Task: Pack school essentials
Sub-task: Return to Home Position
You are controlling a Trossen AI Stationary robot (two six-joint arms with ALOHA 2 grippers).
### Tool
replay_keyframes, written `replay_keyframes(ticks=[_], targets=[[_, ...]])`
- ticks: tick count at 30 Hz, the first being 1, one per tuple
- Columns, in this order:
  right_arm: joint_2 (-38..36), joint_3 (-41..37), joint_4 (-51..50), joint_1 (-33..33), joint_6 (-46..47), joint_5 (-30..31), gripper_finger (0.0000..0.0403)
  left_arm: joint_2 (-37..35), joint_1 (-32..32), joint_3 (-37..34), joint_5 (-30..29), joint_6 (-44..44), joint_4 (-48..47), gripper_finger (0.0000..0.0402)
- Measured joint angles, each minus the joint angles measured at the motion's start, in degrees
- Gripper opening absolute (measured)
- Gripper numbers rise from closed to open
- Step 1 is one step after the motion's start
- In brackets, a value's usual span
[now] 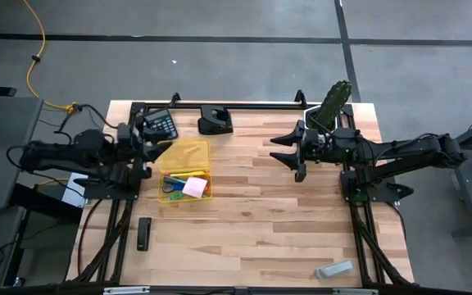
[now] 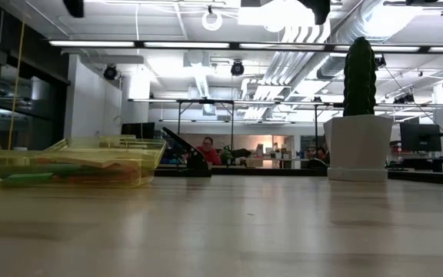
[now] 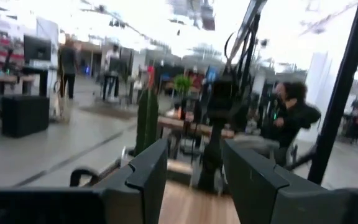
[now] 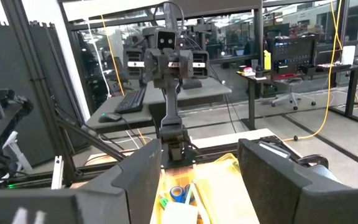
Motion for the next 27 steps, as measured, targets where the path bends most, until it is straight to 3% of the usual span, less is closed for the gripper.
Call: replay_keyframes(ticks=[6, 12, 17, 25, 27], targets=[[0.0, 0.0, 0.0, 0.0, 1.9, 0.0, 0.0206, -10.2, 0.0, -1.3, 0.7, -2.6, -15.1, 0.0101], [0.0, 0.0, -0.8, 0.0, 1.6, 0.0, 0.0206, -20.6, 0.0, -12.6, 1.5, -1.1, -6.0, 0.0009], [0.0, 0.0, -0.8, 0.0, 4.0, 0.1, 0.0206, -25.1, 0.0, -22.3, 1.5, -1.5, 3.6, 0.0004], [0.0, 0.0, -1.3, 0.0, 5.9, 0.1, 0.0206, -25.1, 0.1, -30.3, 1.7, -6.3, 5.4, 0.0001], [0.0, 0.0, -1.3, 0.0, 6.1, 0.1, 0.0206, -25.0, 0.1, -30.2, 1.7, -7.3, 1.7, 0.0000]])
